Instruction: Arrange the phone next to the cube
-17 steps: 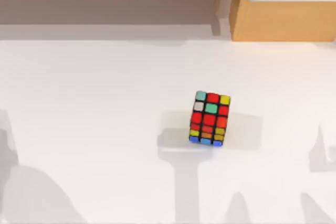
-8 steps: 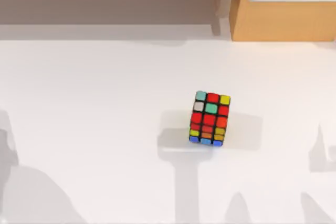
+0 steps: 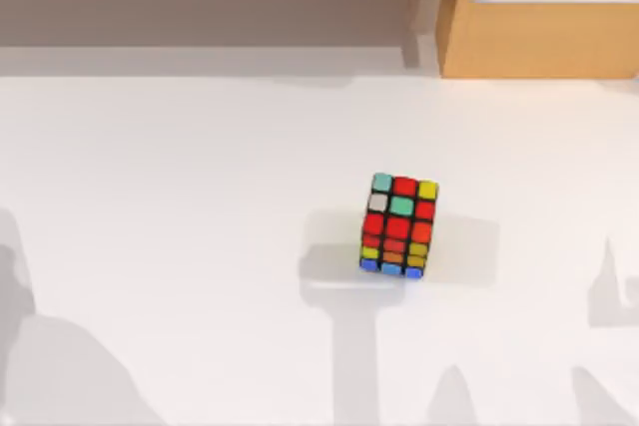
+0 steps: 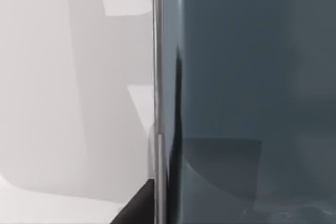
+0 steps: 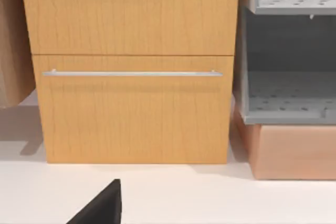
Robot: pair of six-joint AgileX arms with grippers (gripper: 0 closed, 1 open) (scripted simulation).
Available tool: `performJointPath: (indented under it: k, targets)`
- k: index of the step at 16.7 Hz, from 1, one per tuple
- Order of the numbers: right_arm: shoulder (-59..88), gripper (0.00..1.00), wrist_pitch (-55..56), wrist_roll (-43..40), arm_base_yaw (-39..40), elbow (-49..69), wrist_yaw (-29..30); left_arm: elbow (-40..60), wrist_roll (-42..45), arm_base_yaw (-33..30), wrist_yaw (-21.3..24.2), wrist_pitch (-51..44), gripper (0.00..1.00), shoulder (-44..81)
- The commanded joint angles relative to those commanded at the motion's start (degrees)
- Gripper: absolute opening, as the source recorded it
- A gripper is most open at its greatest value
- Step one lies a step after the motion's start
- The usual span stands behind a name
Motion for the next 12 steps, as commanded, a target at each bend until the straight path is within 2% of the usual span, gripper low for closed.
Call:
performJointPath:
  k: [6, 12]
  targets:
    - [0.00, 1.00, 0.00, 0.00, 0.00, 0.00, 0.00, 0.00, 0.00, 0.00, 0.00, 0.00, 0.00, 0.00]
    - [0.00, 1.00, 0.00, 0.00, 0.00, 0.00, 0.00, 1.91, -0.31, -0.13, 0.66, -4.61, 0.00, -2.93]
